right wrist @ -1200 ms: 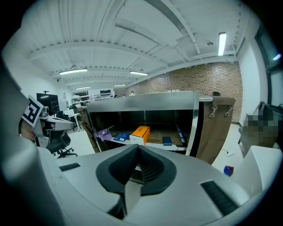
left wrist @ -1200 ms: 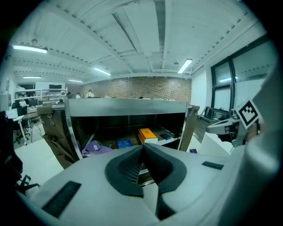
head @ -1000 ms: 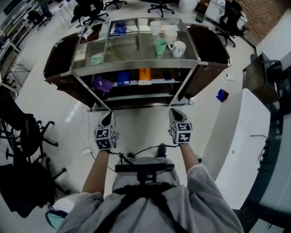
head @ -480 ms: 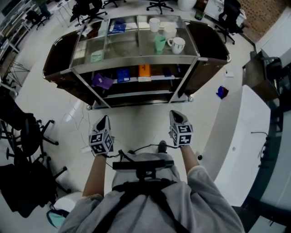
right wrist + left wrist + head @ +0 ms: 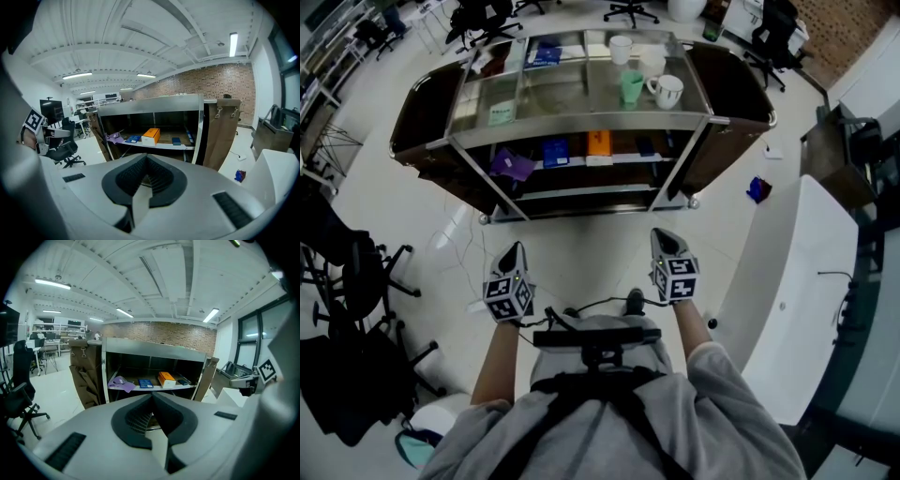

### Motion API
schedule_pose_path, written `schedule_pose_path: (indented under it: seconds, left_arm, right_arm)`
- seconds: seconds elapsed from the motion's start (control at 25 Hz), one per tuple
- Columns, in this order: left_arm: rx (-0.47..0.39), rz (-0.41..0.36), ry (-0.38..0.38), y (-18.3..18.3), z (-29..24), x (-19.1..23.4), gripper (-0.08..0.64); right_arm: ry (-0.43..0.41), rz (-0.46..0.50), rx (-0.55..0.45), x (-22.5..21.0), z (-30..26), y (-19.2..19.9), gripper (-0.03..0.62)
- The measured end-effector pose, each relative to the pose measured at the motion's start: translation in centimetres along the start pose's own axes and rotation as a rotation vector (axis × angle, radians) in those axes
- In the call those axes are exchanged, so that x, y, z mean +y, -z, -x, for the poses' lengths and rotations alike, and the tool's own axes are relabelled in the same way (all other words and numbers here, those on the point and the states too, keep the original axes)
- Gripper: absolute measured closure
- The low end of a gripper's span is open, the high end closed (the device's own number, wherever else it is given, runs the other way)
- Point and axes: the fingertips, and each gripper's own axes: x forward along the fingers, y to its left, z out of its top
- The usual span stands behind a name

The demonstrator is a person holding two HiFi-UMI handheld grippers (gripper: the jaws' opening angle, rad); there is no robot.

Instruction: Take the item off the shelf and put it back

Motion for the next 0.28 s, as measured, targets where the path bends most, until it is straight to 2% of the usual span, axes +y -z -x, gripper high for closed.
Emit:
schedule_pose_path:
  seconds: [0.28]
  left_arm:
    - [0.009,-0.002,-0.009,0.35,0.62,0.45,0.554]
  right_arm:
    - [0.007,-0.002,0.008,0.23,0.22,0.54,0.583]
